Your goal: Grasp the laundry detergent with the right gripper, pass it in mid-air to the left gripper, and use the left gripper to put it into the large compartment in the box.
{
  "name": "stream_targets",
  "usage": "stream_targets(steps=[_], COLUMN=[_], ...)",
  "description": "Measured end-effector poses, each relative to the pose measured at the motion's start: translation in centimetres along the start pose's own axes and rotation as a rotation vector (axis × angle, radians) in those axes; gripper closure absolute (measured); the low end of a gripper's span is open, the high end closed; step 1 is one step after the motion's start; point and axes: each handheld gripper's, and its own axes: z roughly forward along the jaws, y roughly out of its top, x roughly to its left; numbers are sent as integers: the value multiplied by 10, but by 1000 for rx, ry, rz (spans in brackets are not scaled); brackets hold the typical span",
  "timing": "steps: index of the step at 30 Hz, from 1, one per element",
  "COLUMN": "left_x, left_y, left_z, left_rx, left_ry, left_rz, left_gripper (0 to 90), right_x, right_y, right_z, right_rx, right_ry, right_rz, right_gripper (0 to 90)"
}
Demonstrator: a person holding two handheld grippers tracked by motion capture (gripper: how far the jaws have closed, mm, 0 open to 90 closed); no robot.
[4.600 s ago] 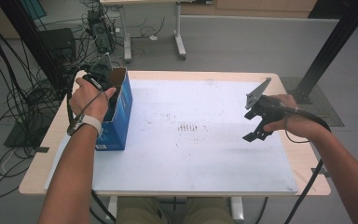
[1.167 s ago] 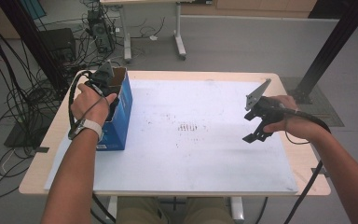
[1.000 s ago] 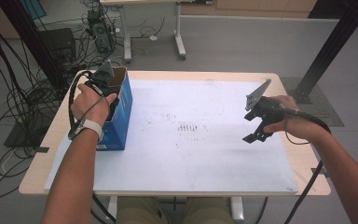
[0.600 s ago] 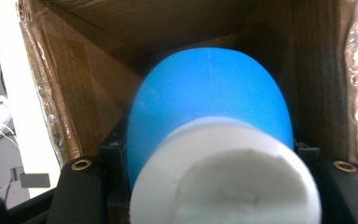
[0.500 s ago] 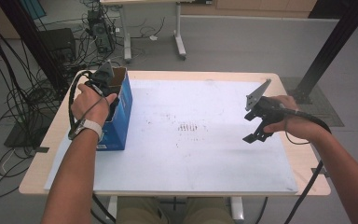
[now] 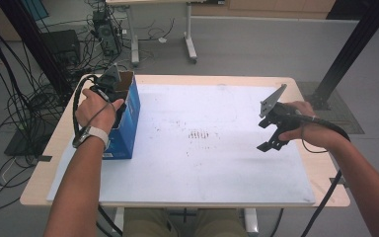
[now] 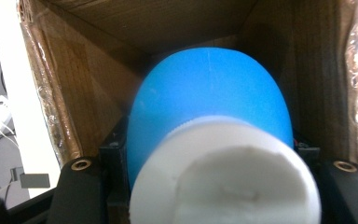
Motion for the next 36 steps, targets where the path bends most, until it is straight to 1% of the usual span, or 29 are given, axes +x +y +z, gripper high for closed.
stream_targets(steps=[19, 25, 26, 32, 36], left_x=[0, 2, 3, 4, 4], left_y=[0, -1, -1, -1, -1], left_z=[0, 1, 1, 0, 0], left_rx=[-6, -5, -6, -5, -6], left_ry=[5, 14, 5, -14, -16], left_rz=[10, 14, 13, 17, 19], left_gripper=[367, 318, 313, 286, 283], right_x=[1, 1, 1, 2, 3], right_y=[-3, -3, -3, 0, 0], right_z=[-1, -1, -1, -1, -1], right_rx=[-3, 1, 1, 2, 4], right_ry=[-1, -2, -2, -3, -3], right_rz=[4, 4, 4, 0, -2], right_gripper=[121, 121, 121, 121, 121])
